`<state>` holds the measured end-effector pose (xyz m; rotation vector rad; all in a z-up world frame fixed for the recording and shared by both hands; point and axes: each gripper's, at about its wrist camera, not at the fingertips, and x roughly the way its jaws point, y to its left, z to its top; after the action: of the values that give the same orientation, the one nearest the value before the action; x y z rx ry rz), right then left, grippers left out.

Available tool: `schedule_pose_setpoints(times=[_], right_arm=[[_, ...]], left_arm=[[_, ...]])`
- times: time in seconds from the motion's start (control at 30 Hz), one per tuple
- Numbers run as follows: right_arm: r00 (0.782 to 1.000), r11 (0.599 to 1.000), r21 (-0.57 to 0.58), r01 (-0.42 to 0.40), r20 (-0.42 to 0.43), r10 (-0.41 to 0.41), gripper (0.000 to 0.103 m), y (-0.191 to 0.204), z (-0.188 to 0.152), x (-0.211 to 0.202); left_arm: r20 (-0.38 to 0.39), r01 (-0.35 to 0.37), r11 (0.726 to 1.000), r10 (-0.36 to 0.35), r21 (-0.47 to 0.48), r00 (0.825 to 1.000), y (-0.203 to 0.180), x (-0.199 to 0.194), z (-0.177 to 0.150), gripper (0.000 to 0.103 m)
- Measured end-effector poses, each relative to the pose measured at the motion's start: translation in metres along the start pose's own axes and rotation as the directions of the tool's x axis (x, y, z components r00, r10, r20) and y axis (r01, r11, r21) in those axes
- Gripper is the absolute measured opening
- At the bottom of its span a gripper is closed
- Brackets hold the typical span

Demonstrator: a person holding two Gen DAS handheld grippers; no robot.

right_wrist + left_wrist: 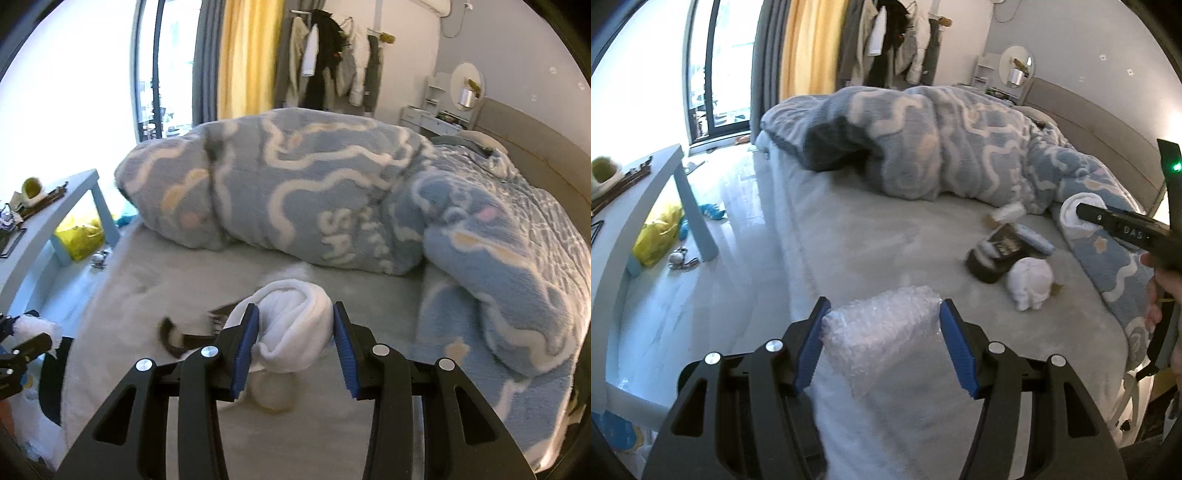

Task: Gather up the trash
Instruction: 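Carry both items to the black bin and open the left gripper over it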

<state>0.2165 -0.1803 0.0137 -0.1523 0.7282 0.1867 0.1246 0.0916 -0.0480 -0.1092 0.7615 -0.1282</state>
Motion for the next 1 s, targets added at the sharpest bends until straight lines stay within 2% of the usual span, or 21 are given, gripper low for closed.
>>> schedule_pose_setpoints(times=[0.33, 0.57, 0.8, 1.0], right_arm=[[0.989, 0.989, -0.004, -0.148, -0.016, 0.148, 0.041, 0.065, 0.008, 0.008], [0.977, 0.976, -0.046, -0.213, -0.015, 0.212, 0.041, 0.115, 0.011, 0.009], [0.957, 0.954, -0.08, -0.29, -0.022, 0.289, 0.041, 0.165, 0.013, 0.006], [0.926, 0.919, -0.115, -0.378, -0.057, 0.374, 0.041, 0.218, 0.009, 0.009]], left_arm=[[0.008, -0.067, 0.995, 0.067, -0.069, 0.998, 0.058, -0.018, -0.008, 0.063], [-0.014, -0.112, 0.989, 0.111, -0.101, 0.994, 0.096, -0.024, -0.021, 0.063], [-0.074, -0.144, 0.979, 0.135, -0.144, 0.988, 0.136, -0.022, -0.041, 0.063], [-0.158, -0.183, 0.969, 0.157, -0.167, 0.975, 0.163, -0.009, -0.062, 0.063]])
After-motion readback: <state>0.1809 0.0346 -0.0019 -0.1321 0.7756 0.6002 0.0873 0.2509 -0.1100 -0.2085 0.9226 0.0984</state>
